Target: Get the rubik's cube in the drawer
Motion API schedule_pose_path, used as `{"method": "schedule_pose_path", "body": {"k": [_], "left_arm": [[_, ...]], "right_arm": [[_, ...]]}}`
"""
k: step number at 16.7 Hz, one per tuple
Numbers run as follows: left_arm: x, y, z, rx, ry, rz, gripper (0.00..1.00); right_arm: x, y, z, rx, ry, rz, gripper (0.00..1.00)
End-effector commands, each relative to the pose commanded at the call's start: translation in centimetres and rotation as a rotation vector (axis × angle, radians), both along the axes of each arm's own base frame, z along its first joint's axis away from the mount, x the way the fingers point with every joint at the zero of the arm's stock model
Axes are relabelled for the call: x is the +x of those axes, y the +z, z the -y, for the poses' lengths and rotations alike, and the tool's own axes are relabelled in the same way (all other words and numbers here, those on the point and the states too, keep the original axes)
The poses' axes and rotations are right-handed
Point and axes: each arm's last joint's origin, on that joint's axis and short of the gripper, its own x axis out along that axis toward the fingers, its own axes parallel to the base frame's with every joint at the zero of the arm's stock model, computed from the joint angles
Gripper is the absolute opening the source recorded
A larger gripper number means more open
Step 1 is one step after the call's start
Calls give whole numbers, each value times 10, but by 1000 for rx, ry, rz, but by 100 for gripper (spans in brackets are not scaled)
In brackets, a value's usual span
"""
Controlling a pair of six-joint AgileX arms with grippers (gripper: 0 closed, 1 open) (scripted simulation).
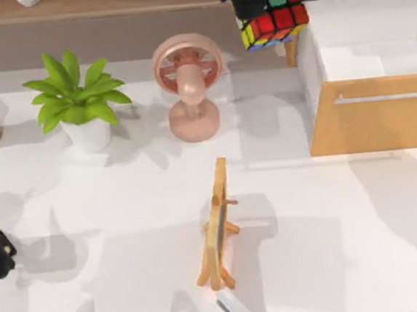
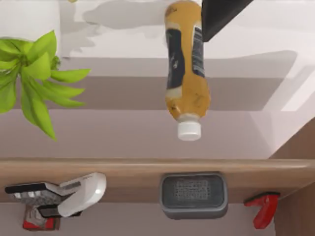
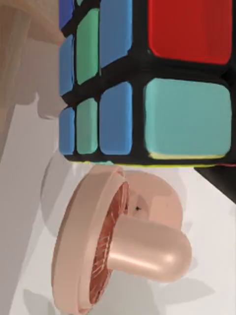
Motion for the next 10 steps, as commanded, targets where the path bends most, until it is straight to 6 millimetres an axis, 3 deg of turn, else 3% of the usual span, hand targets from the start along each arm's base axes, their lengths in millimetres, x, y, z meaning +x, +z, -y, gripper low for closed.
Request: {"method": "schedule_pose_path", "body": {"k": [3, 5, 10], "left_arm": [[0, 0, 0, 0, 0, 0, 100], [0, 0, 0, 0, 0, 0, 100], [0, 0, 0, 0, 0, 0, 100]], "right_arm": [[19, 0, 51, -28, -100, -131, 0], [35, -11, 83, -47, -168, -216, 0], [72, -78, 134, -93, -262, -456, 0]]}}
